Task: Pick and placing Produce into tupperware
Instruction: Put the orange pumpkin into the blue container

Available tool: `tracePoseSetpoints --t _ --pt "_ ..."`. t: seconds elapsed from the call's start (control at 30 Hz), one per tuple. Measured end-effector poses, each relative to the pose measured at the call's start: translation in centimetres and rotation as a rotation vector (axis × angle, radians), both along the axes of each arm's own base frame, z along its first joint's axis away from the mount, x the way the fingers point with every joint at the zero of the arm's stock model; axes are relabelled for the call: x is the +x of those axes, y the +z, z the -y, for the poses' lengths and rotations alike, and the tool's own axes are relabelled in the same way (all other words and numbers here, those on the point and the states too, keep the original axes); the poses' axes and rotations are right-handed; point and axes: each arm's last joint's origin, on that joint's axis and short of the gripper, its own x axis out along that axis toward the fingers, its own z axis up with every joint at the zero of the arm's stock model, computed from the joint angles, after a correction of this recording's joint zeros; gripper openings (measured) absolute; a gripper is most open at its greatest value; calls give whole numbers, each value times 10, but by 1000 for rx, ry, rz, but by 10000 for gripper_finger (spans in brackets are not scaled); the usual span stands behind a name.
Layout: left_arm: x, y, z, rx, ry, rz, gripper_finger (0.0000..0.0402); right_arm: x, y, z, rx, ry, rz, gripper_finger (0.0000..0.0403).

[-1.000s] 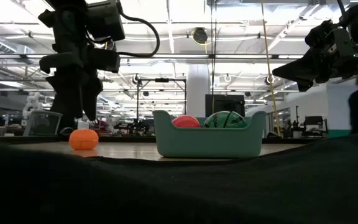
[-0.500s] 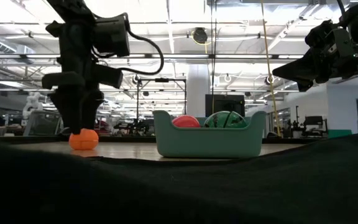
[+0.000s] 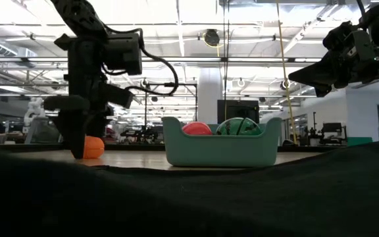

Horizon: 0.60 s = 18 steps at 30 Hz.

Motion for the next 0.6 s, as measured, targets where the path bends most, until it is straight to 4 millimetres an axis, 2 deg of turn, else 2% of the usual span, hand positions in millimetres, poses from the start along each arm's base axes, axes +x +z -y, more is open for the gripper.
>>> tracePoseSetpoints --t 0.37,0.47,0.6 --pt "1 -2 -1 36 -18 -4 394 0 0 0 1 0 1 0" --pt "1 -2 -1 23 -22 -2 369 0 0 0 1 0 0 0" --pt "2 -2 -1 23 -18 -1 313 0 0 0 1 0 1 0"
